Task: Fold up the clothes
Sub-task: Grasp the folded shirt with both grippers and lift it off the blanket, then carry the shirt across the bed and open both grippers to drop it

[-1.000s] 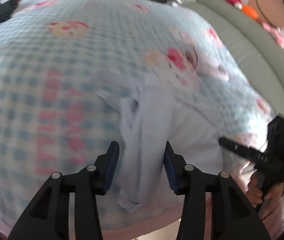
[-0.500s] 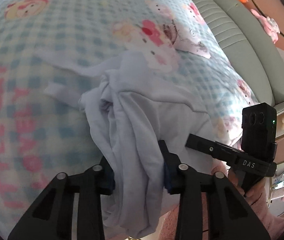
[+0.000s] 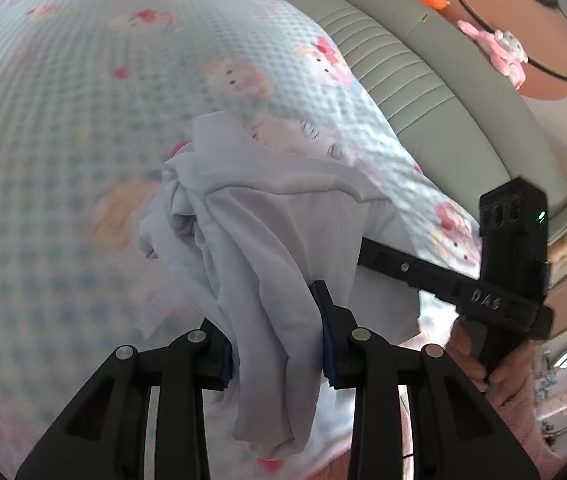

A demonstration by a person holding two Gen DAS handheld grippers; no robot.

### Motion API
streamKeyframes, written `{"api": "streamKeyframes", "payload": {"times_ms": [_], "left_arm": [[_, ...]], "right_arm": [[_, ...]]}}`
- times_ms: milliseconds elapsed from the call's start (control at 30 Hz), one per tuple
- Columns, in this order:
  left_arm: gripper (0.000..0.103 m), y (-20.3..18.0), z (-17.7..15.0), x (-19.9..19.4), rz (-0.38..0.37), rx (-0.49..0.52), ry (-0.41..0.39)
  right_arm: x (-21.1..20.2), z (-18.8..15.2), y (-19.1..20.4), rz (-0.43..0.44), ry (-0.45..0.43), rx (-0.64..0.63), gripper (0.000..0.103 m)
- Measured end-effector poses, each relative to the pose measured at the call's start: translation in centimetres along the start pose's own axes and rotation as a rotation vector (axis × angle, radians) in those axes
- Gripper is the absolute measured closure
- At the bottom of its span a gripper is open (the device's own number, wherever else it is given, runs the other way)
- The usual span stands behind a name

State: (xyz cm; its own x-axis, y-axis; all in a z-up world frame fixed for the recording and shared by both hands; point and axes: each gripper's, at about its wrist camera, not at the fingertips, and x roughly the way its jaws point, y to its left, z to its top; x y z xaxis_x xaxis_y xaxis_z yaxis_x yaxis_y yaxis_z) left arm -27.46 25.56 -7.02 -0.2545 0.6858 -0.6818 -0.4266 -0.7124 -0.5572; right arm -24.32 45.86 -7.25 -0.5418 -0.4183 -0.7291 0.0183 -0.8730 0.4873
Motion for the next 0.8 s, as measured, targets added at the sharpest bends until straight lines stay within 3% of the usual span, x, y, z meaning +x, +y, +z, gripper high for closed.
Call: {"api": "streamKeyframes", "payload": {"times_ms": [267, 400, 500, 633, 733, 800], "left_arm": [[0.070, -1.9, 7.8, 5.9, -0.054, -0.036, -0.043], [0.070, -2.6, 11.5, 8.6, -0.047, -0.058, -0.077], [0.070, -2.7, 13.5, 11.7, -0.022, -0.055, -0.052], [0.064, -0.8, 14.0, 16.8, 0.093, -0.064, 0.030], [0.055, 0.4, 13.3, 17.5, 0.174, -0.079, 0.033], [0.055, -0.6, 12.7, 15.5, 0.210, -0.031, -0.080]], "right_arm": [[-1.0, 10.3, -5.8, -0.046, -0.030, 0.025, 0.068], [-1.9, 14.5, -7.4, -0.091, -0.072, -0.009, 0.068], [-1.1, 16.7, -9.6, -0.139, -0.087, 0.000, 0.068], [2.4, 18.1, -13.2, -0.281, -0.027, 0.023, 0.068], [5.1, 17.2, -15.0, -0.394, 0.066, 0.012, 0.063], [4.9, 16.3, -15.5, -0.414, 0.047, 0.008, 0.054]]}}
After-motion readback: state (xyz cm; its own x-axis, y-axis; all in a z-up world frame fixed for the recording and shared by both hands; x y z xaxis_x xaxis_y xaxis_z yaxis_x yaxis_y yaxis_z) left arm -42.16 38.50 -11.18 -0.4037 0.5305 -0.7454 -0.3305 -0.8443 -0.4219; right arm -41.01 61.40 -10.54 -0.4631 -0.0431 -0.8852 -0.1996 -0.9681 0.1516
